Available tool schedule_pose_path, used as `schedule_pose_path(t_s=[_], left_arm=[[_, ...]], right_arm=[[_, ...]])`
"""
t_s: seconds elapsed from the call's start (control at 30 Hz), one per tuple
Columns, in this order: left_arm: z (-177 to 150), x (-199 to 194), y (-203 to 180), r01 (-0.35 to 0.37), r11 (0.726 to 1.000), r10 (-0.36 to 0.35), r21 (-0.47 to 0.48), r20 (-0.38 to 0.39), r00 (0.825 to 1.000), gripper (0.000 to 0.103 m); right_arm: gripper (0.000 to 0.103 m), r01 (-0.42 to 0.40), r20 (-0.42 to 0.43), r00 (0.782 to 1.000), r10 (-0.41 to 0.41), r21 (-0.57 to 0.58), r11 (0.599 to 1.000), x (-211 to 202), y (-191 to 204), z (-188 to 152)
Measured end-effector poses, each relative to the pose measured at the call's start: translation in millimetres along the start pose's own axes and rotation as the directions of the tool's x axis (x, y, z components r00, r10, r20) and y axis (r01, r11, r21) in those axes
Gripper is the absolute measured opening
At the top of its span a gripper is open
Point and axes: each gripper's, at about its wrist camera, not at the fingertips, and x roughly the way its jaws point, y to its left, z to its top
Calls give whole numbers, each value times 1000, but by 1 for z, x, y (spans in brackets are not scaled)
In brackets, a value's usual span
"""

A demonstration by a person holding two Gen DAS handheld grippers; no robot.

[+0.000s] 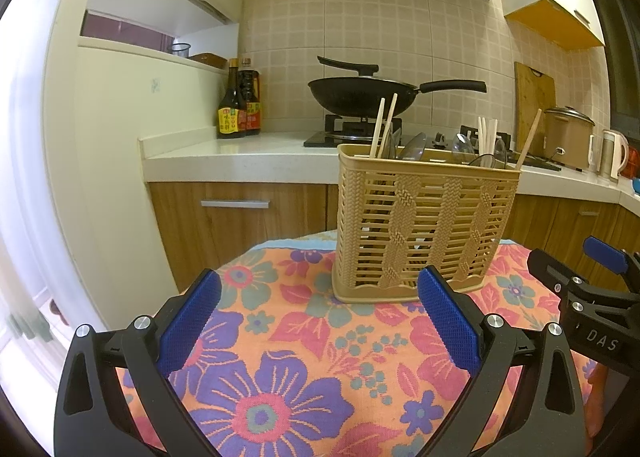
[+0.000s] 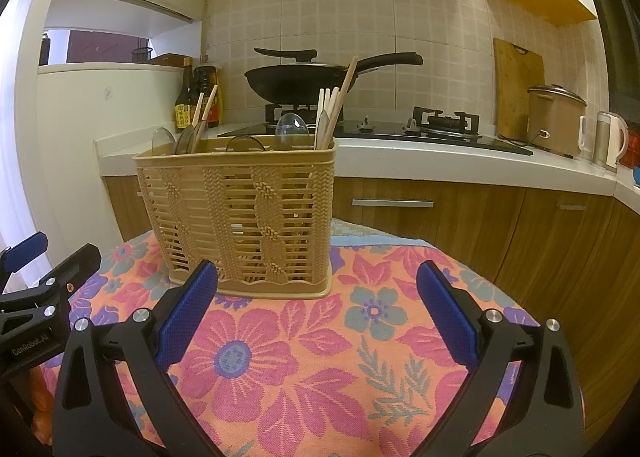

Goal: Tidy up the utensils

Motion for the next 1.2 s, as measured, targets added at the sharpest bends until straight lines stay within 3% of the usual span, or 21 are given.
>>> schedule_pose_path(t_s=[0.67, 0.9, 1.2], left_arm=[[1, -1, -1, -8, 1000, 8, 8, 5, 1000, 95], [1, -9, -5, -40, 998, 38, 43, 51, 998, 95], [4, -6, 12, -6, 999, 7, -46, 26, 1000, 95]], right_arm=[[95, 12, 0, 1000, -12, 7, 1000, 0, -5, 1], [95, 14, 5, 1000, -14, 2, 1000, -1, -5, 1], [95, 15, 1, 1000, -15, 5, 1000, -1, -5, 1]])
